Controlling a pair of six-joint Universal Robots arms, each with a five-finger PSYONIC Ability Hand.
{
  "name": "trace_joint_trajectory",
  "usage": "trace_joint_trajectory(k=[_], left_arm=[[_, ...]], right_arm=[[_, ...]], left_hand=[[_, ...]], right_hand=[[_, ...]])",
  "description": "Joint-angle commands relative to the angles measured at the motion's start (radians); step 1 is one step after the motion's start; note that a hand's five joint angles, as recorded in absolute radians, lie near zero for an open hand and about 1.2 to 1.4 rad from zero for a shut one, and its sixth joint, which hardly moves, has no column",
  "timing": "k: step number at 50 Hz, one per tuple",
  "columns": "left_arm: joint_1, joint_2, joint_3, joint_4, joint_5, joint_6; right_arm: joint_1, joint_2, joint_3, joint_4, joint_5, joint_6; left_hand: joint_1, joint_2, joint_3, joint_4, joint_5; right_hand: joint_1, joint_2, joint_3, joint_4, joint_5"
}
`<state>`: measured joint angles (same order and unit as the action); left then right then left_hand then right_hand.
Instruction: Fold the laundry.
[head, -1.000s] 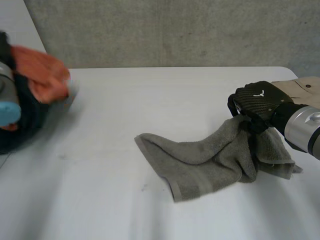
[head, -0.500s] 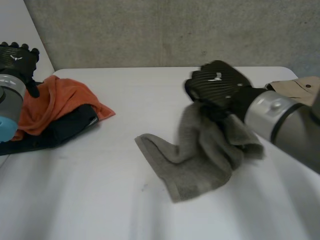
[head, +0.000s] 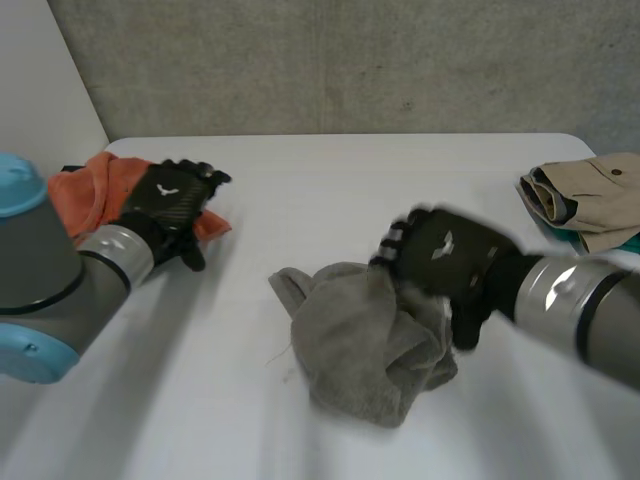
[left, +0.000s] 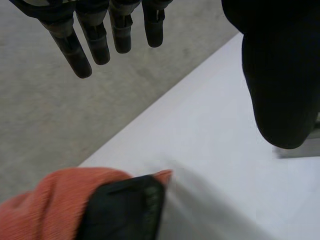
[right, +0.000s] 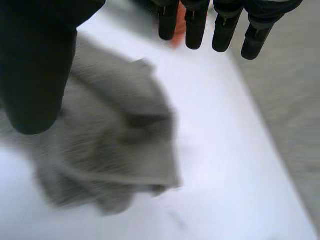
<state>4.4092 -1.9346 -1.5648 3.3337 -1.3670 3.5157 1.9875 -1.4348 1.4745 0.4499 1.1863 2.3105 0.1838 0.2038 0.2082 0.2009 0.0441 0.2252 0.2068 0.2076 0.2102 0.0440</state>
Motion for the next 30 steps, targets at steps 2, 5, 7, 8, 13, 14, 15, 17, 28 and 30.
trace_joint_trajectory(k=[2,5,7,8,13,14,15,17,28,30], left_arm=[[-0.082,-0.092,0.097,-0.109,0.032,-0.001],[-0.111,-0.139,0.149,-0.16,0.043,0.003],[-0.122,-0.153,0.169,-0.193,0.04,0.003],[-0.126,-0.162,0.186,-0.222,0.033,0.0],[-0.131,-0.142,0.189,-0.261,-0.006,-0.014],[-0.131,-0.135,0.183,-0.26,-0.012,-0.018],[-0.131,-0.126,0.175,-0.26,-0.018,-0.023],[-0.128,-0.103,0.151,-0.252,-0.032,-0.035],[-0.096,-0.006,0.016,-0.183,-0.046,-0.057],[-0.088,-0.006,0.009,-0.166,-0.046,-0.063]], right_arm=[[-0.067,0.01,-0.117,-0.031,-0.039,0.191],[-0.062,0.059,-0.148,-0.014,-0.045,0.17],[-0.044,0.088,-0.157,-0.011,-0.053,0.149],[-0.017,0.121,-0.17,-0.013,-0.057,0.121],[0.051,0.249,-0.243,-0.002,-0.057,0.035],[0.062,0.27,-0.256,0.003,-0.056,0.023],[0.07,0.29,-0.27,0.007,-0.053,0.009],[0.088,0.356,-0.309,0.013,-0.048,-0.023],[0.114,0.58,-0.431,-0.056,0.006,-0.123],[0.114,0.571,-0.451,-0.079,0.007,-0.109]], left_hand=[[-0.009,-0.029,-0.034,-0.026,-0.044],[-0.009,-0.029,-0.034,-0.026,-0.044],[-0.009,-0.029,-0.034,-0.026,-0.044],[-0.009,-0.029,-0.034,-0.026,-0.044],[-0.009,-0.029,-0.034,-0.026,-0.044],[-0.009,-0.029,-0.034,-0.026,-0.044],[-0.009,-0.029,-0.034,-0.026,-0.044],[-0.009,-0.029,-0.034,-0.026,-0.044],[-0.009,-0.029,-0.034,-0.026,-0.044],[-0.009,-0.029,-0.034,-0.026,-0.044]], right_hand=[[-0.051,-0.032,-0.033,-0.036,-0.044],[-0.051,-0.032,-0.033,-0.036,-0.044],[-0.051,-0.032,-0.033,-0.036,-0.044],[-0.051,-0.032,-0.033,-0.036,-0.044],[-0.051,-0.032,-0.033,-0.036,-0.044],[-0.051,-0.032,-0.033,-0.036,-0.044],[-0.051,-0.032,-0.033,-0.036,-0.044],[-0.001,0.017,0.017,0.014,0.006],[1.157,1.175,1.175,1.172,1.164],[1.171,1.189,1.189,1.186,1.178]])
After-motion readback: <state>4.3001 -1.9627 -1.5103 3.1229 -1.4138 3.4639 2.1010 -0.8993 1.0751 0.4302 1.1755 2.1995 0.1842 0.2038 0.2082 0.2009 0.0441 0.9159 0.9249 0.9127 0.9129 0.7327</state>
